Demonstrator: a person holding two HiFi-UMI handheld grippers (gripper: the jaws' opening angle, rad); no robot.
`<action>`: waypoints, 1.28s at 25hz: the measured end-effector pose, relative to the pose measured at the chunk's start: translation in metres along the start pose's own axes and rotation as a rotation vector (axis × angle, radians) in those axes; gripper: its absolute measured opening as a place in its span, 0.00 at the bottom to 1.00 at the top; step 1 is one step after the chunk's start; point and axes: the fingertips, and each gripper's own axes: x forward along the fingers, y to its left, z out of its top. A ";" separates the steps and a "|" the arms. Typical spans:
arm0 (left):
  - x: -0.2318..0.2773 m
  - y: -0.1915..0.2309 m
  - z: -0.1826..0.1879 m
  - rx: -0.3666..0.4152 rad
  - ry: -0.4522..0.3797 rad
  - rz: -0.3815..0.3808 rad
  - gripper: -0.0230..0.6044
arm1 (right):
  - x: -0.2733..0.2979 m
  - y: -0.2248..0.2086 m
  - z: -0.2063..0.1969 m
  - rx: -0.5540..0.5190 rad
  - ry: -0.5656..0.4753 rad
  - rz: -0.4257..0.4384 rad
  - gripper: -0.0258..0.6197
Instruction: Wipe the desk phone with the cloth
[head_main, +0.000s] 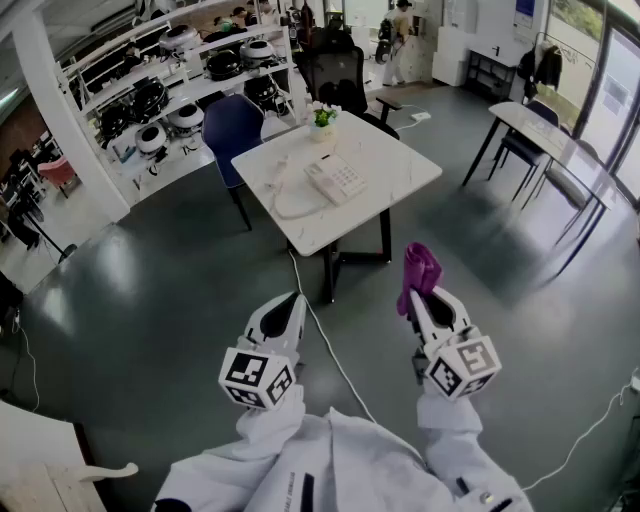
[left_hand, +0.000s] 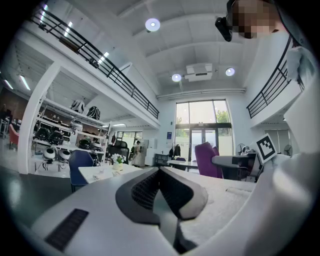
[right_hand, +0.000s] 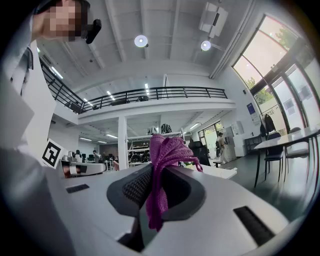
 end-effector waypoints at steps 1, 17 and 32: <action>0.001 -0.001 -0.001 -0.002 0.001 0.001 0.03 | -0.001 -0.001 -0.001 0.002 0.002 -0.001 0.10; 0.021 -0.002 -0.009 -0.013 0.007 0.060 0.03 | 0.002 -0.041 -0.009 0.014 0.017 -0.011 0.10; 0.055 0.050 -0.025 -0.057 0.041 0.122 0.03 | 0.060 -0.071 -0.033 0.063 0.050 -0.034 0.10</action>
